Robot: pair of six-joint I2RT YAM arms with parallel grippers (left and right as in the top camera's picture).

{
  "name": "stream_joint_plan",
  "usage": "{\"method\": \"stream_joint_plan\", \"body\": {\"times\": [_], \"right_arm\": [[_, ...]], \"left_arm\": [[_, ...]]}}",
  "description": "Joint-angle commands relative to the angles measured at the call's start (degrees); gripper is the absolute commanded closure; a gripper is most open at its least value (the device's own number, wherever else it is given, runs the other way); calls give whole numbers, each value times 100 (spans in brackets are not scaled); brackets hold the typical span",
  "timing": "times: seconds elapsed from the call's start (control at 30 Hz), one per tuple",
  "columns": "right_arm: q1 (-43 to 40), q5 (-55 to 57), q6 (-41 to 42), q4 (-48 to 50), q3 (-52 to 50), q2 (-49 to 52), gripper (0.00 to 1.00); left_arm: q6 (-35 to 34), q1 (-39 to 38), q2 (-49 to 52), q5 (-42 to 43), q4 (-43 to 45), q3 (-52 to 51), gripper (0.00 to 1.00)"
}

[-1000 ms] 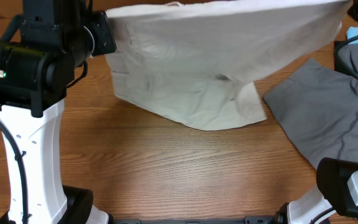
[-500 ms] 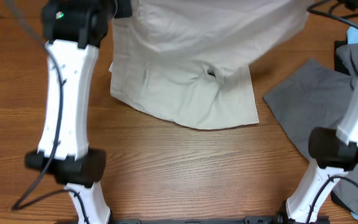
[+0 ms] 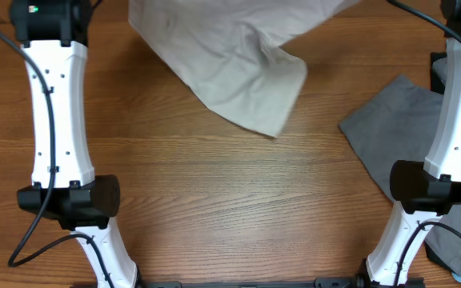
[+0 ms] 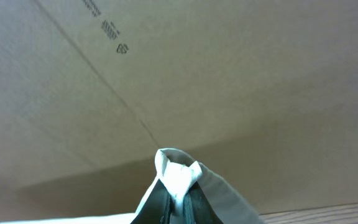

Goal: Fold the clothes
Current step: 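Lift the shorts with both grippers and stretch them apart left and right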

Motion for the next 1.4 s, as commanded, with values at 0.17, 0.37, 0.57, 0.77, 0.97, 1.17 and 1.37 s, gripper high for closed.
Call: {"method": "stream_joint_plan", "body": {"times": [0.17,0.37,0.57,0.77,0.97,1.17,1.37], "right_arm": [[-651,1552,136,-702,271,-542,96],[-651,1427,133,-2874,269,-581,96],[-726,1676,-125,-4614,175,-588,96],[-739,1460,-240,-4614,-474,-643,96],[-807,1368,-365,-4614,-1777,-850,96],[-909,1167,-520,-4614,-3226,-1204,96],[-1029,1207,-649,-4614,-4524,-1453,96]], "left_arm": [[291,837,-470,-435,-1853,337,96],[474,743,-584,-472,-4216,337,96],[809,640,-503,-586,-5563,175,96],[855,328,-507,-680,-5563,-549,96],[968,-131,-507,-822,-5563,-1755,96],[962,-446,-511,-848,-5565,-2949,96],[872,-616,-645,-964,-5567,-4197,96]]}}
